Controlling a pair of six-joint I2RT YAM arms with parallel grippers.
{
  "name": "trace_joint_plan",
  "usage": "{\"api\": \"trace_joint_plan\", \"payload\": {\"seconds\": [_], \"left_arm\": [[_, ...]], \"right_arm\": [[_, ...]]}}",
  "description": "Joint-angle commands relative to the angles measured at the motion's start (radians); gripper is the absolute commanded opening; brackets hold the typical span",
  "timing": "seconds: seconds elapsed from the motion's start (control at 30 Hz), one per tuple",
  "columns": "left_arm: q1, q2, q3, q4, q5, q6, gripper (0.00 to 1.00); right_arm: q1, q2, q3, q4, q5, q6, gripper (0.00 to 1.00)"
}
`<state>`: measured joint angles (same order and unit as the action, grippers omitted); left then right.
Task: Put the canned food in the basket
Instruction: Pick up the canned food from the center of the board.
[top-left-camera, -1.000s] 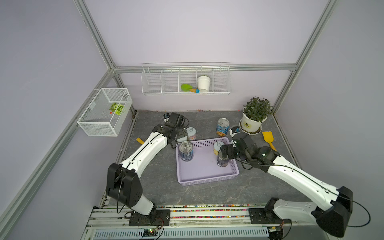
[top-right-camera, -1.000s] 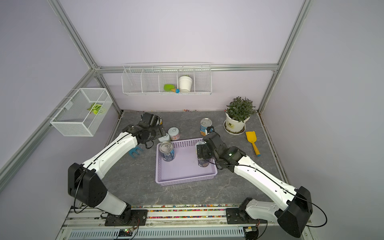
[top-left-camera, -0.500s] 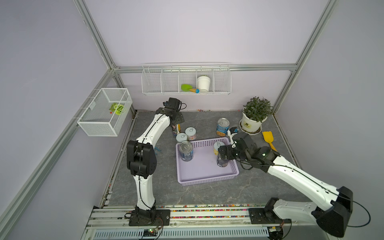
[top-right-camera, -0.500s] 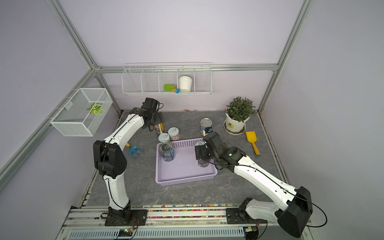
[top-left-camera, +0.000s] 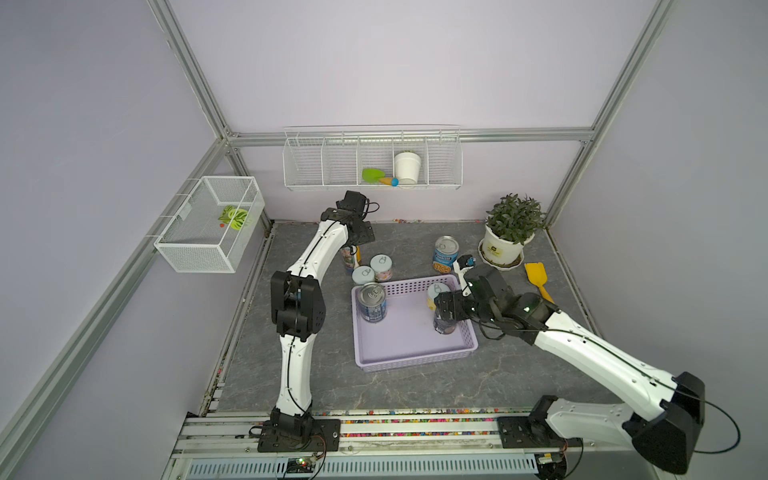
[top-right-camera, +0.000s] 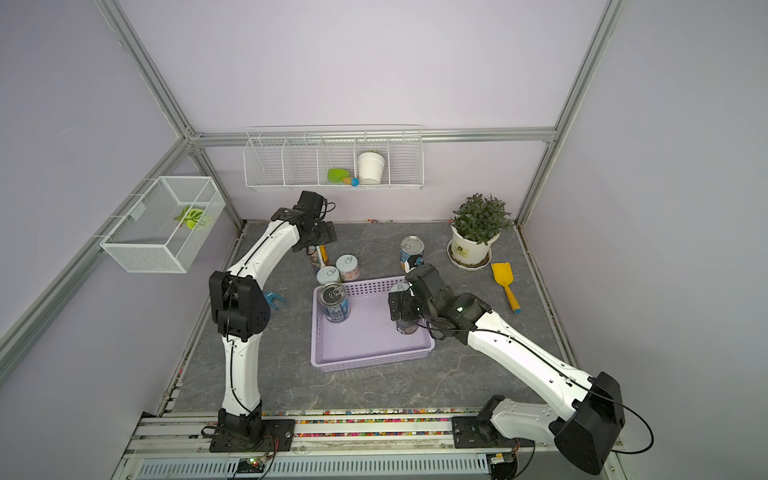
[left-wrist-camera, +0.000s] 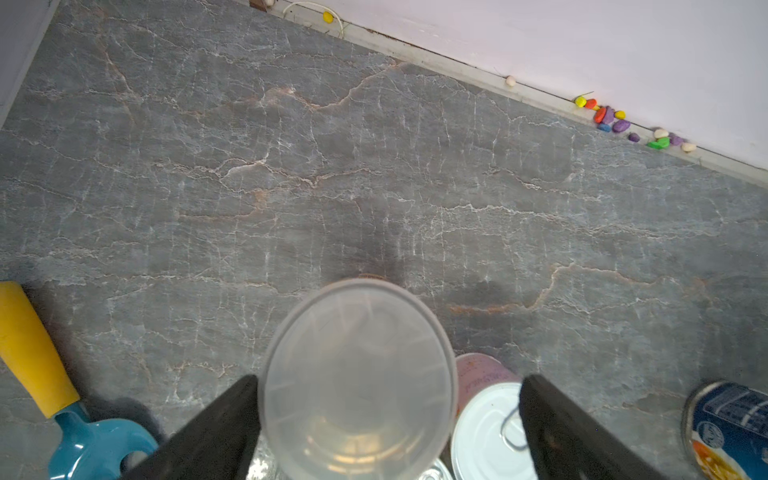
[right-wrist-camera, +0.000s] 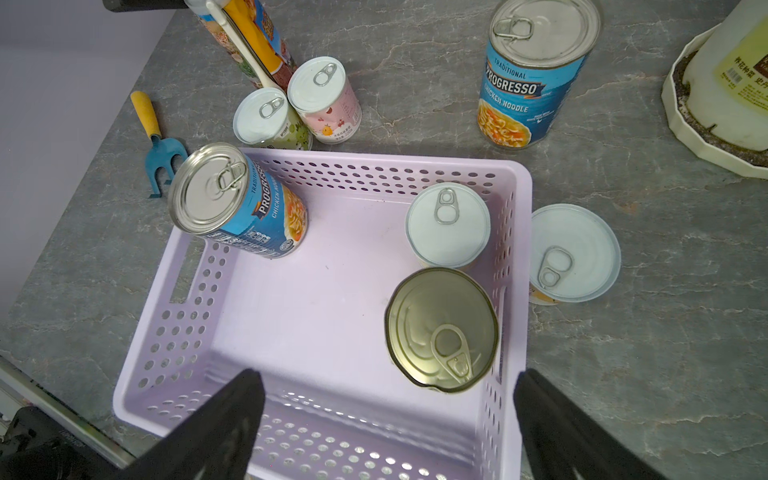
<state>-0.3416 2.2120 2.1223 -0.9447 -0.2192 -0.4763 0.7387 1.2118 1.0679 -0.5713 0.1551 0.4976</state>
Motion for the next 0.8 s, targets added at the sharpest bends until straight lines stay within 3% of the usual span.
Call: {"api": "trace_joint_plan", "payload": {"seconds": [0.0, 0.3, 0.43, 0.77], "left_arm": [[0.004, 0.04, 0.045, -0.049, -0.024, 0.011, 1.0], [0.013, 0.073, 0.076, -0.046, -0.046, 0.018, 1.0], [0.022, 0.085, 0.081, -0.035, -0.053, 0.029, 0.95], [0.028, 0.081, 0.079, -0.048, -0.028, 0.022, 0.68]], "right_arm": [[-0.002, 0.005, -0.008, 0.009, -0.006, 0.008, 0.98], [-0.002, 0.006, -0.007, 0.004, -0.008, 0.006, 0.98], [-0.002, 0.012, -0.007, 0.005, -0.009, 0.006, 0.98], [-0.001, 0.027, -0.001, 0.004, -0.013, 0.007, 0.98]]}}
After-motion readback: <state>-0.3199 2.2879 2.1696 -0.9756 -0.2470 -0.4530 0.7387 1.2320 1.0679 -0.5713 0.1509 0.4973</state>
